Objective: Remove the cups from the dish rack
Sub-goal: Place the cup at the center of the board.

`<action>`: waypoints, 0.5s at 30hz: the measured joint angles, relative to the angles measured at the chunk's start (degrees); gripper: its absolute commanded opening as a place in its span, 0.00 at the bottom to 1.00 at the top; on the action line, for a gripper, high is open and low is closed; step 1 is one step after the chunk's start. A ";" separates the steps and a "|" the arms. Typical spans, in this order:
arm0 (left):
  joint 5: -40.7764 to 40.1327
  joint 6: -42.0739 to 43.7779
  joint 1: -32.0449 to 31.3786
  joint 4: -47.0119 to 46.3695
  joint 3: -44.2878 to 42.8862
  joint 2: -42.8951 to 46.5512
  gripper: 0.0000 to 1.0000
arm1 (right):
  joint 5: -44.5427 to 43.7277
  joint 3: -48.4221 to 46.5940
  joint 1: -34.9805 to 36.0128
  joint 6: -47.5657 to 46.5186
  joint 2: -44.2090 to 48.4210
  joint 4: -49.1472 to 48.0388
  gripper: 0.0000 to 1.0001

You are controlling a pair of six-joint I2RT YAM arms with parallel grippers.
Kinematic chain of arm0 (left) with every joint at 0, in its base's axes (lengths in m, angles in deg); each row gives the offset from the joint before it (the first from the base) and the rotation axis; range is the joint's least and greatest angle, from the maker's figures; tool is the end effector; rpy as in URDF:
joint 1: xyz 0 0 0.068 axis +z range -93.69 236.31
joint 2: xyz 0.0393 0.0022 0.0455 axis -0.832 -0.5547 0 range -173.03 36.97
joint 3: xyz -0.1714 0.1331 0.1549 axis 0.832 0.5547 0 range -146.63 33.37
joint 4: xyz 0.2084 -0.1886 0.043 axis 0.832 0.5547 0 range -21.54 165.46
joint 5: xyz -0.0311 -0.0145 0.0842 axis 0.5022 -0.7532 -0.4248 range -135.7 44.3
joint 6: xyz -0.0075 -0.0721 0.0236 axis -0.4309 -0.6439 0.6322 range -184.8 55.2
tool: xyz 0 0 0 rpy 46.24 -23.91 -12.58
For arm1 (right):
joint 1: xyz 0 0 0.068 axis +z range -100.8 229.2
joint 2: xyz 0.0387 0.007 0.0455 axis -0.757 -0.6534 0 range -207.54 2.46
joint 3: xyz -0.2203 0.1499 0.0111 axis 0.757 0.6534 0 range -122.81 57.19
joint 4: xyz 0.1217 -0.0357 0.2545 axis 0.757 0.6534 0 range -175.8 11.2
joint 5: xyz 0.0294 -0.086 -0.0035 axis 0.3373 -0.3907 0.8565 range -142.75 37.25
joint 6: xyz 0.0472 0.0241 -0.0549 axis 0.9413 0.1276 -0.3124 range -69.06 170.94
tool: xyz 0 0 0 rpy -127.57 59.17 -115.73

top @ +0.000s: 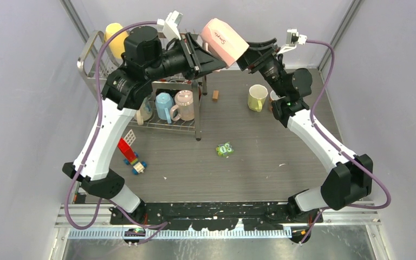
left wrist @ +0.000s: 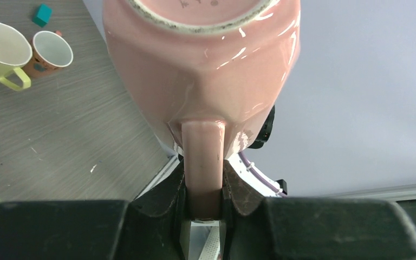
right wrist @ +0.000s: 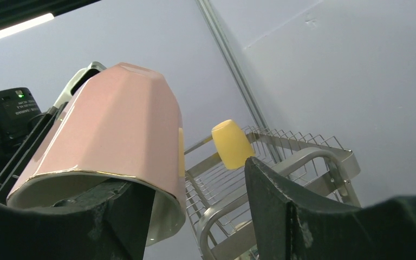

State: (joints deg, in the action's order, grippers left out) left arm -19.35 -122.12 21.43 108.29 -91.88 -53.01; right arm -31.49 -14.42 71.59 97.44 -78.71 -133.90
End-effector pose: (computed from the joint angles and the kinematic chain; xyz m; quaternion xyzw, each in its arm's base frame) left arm 0.2597 -0.2160 0.5651 0.0125 0.7318 -0.5921 0.3373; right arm 0.3249 0.1591 0.4662 -0.0734 0.4520 0.5668 0.6849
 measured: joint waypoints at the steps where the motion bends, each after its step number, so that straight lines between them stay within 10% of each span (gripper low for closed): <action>1: 0.17 -0.61 0.00 -0.42 0.17 0.00 0.00 | 0.07 0.00 0.00 0.26 0.00 -0.28 0.59; 15: 1.77 -7.19 0.00 -5.62 3.72 -0.02 0.00 | 0.37 -0.07 0.04 1.33 0.04 -1.86 0.38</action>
State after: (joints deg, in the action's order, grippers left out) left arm -17.58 -129.31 21.43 102.67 -88.17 -53.03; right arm -31.12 -14.49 71.64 98.77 -78.66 -135.76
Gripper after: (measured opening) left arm 0.208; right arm 0.434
